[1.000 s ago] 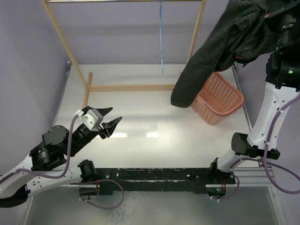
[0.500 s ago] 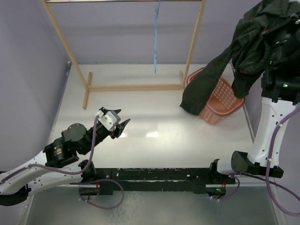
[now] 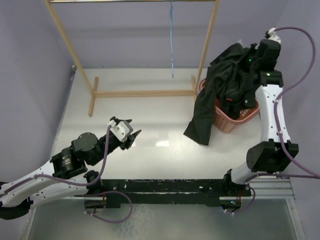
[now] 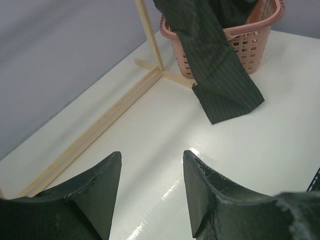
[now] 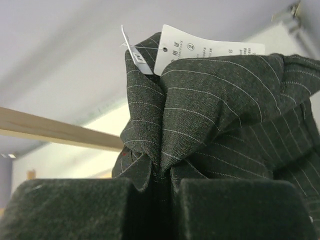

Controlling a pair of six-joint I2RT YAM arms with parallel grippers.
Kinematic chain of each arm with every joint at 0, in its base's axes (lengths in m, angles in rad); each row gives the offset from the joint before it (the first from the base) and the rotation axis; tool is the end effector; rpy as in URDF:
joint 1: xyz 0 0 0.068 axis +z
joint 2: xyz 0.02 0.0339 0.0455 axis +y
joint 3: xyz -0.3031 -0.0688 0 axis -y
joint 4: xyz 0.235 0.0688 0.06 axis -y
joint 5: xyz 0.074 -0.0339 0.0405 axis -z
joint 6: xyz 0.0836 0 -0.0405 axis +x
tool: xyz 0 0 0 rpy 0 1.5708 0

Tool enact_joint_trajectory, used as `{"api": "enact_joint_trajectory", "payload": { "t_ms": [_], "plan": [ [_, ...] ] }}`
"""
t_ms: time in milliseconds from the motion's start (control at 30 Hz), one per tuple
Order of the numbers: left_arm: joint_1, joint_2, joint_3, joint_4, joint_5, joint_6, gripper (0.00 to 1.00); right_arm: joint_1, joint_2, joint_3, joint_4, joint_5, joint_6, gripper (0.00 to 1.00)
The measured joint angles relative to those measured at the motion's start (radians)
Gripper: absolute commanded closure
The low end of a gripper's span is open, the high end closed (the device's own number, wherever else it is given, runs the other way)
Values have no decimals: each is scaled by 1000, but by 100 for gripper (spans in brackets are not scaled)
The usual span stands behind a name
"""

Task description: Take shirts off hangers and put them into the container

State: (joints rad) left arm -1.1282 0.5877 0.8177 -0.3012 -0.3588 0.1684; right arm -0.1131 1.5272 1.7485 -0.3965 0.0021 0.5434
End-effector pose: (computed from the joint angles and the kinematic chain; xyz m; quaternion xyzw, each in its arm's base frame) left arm 0.0843 -0.1092 0.3827 0.3379 0.6474 -0.1938 0.6551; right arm 0.3756 -0.0428 0.4990 0.2477 0.7251 0.1364 0.6279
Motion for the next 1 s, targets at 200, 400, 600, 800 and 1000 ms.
{"api": "enact_joint_trajectory", "payload": {
  "t_ms": [200,400,600,800,1000],
  "plan": [
    [0,-14,-19,-8,10,0,43,79,56,-204,3,16,-29,100],
    [0,-18,-31,-26,16,0,43,95,43,-349,-3,113,-65,100],
    [0,-16,-31,-30,39,0,43,94,90,-365,-18,177,-88,100],
    [0,-24,-32,-31,42,0,43,94,251,-375,-19,181,-102,100],
    [0,-43,-48,-31,42,0,43,94,312,-418,-14,169,-111,99]
  ]
}}
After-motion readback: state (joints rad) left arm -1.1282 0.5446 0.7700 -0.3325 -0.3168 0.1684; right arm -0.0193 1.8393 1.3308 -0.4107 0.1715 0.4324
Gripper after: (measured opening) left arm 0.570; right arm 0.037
